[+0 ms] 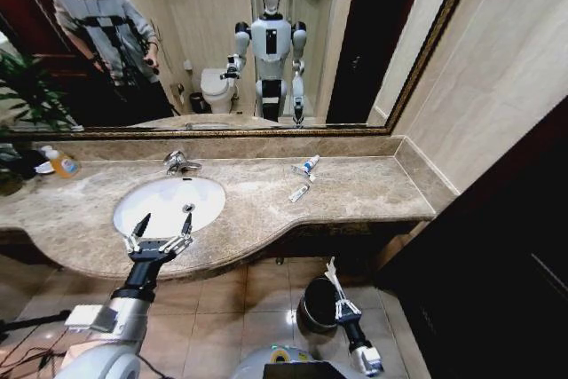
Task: Pick up the trash from the sink and place it in the trash bin.
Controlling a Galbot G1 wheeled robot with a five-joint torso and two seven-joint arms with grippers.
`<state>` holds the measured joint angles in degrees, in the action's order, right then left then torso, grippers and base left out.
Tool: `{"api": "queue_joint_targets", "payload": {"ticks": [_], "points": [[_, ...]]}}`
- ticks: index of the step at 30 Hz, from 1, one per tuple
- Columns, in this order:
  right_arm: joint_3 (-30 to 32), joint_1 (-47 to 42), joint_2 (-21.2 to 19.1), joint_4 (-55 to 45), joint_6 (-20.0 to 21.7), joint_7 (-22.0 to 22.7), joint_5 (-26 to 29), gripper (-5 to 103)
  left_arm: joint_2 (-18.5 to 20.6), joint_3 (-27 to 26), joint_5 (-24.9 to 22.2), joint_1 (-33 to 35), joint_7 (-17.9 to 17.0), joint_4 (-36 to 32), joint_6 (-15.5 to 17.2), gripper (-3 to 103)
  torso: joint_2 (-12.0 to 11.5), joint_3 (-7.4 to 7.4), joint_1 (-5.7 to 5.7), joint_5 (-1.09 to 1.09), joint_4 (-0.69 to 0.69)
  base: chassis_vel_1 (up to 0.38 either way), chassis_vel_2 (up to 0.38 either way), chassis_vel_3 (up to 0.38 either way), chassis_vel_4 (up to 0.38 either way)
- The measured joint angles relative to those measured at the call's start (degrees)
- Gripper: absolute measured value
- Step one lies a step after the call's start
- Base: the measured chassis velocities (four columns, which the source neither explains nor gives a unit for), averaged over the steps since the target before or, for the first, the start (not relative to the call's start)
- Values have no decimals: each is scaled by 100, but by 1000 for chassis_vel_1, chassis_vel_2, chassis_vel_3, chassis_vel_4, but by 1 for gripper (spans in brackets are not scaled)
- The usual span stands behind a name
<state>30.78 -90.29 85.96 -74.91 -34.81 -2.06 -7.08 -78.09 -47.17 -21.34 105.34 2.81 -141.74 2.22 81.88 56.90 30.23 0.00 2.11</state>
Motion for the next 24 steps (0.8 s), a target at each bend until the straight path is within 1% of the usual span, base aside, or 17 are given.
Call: {"api": "queue_joint_targets", "payload": {"ticks": [1, 2, 6, 7, 8, 9, 12, 14, 17, 20, 23, 24], "points": [[5, 223, 0, 415, -88, 64, -83, 0, 0, -1, 0, 0, -1, 0, 0, 100, 0, 0, 0, 0, 0, 0, 0, 0, 0], [5, 223, 0, 415, -88, 64, -83, 0, 0, -1, 0, 0, -1, 0, 0, 100, 0, 0, 0, 0, 0, 0, 0, 0, 0], [1, 723, 27, 1475, -128, 176, -168, 0, 0, 0, 0, 0, -1, 0, 0, 100, 0, 0, 0, 1, 0, 0, 0, 0, 0], [1, 723, 27, 1475, -128, 176, -168, 0, 0, 0, 0, 0, -1, 0, 0, 100, 0, 0, 0, 1, 0, 0, 0, 0, 0], [-5, 799, 27, 1677, -141, 185, -194, 0, 0, 0, 0, 0, -1, 0, 0, 100, 0, 0, 0, 0, 1, 0, 0, 0, 0], [-24, 944, 38, 2092, -155, 189, -222, 0, 0, 0, 0, 0, -1, 0, 0, 100, 0, 0, 0, 0, 0, 0, 0, 0, 0], [-35, 1042, 70, 2343, -78, 163, -179, 0, 0, 0, 0, 0, -1, 0, 0, 100, 0, 0, 0, 0, 0, 0, 0, 0, 0], [-70, 1198, 119, 2593, 151, 69, -23, 0, 0, 0, 0, 0, -1, 0, 0, 100, 0, 0, 0, 0, 0, 0, 0, 0, 0], [-73, 1440, 138, 2838, 230, -23, -67, 0, 0, 0, 0, 0, -1, 0, 0, 100, 0, 0, 0, 0, 0, 0, 0, 0, 0], [-69, 1633, 137, 3066, 208, -30, -127, 0, 0, 0, 0, 0, -1, 0, 0, 100, 0, 0, 0, 0, 0, 0, 0, 0, 0], [-33, 2328, 116, 3966, -30, 71, -302, 0, 0, 0, 0, 0, -1, 0, 0, 100, 0, 0, 0, 0, 0, 0, 0, 0, 0], [-33, 2328, 116, 3966, -30, 71, -302, 0, 0, 0, 0, 0, -1, 0, 0, 100, 0, 0, 0, 0, 0, 0, 0, 0, 0]]}}
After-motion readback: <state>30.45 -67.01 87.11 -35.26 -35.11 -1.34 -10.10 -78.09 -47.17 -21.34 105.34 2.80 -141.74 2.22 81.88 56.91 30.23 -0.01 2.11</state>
